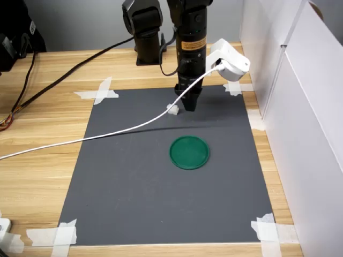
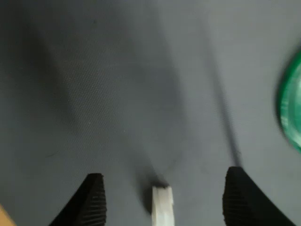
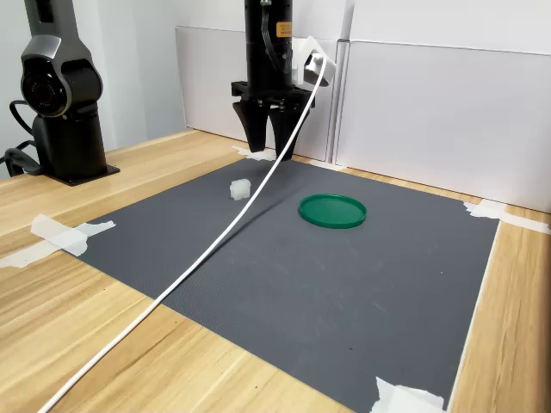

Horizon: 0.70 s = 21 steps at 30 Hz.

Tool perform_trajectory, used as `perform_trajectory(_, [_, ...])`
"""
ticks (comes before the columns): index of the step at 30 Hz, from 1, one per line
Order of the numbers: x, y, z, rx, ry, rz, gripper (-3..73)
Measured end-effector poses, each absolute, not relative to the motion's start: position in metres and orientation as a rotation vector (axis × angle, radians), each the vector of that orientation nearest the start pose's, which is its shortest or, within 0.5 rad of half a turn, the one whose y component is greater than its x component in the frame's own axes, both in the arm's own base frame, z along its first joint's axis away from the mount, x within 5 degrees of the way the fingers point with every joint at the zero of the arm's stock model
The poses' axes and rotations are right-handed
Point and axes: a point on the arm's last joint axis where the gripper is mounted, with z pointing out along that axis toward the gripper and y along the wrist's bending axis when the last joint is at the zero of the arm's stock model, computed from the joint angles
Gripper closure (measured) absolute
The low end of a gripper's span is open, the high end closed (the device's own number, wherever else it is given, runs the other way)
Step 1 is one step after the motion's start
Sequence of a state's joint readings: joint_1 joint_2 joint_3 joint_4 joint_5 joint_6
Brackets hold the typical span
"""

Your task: Grasp a white terminal and put it in the green lid.

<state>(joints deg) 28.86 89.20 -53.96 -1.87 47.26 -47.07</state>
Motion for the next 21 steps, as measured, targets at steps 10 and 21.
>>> perform_trajectory(10, [0.244, 0.131, 0.189, -1.860, 2.285, -0.101, 7.9])
perform_trajectory(21, [0.248, 0.134, 0.184, -1.839, 2.283, -0.100, 7.9])
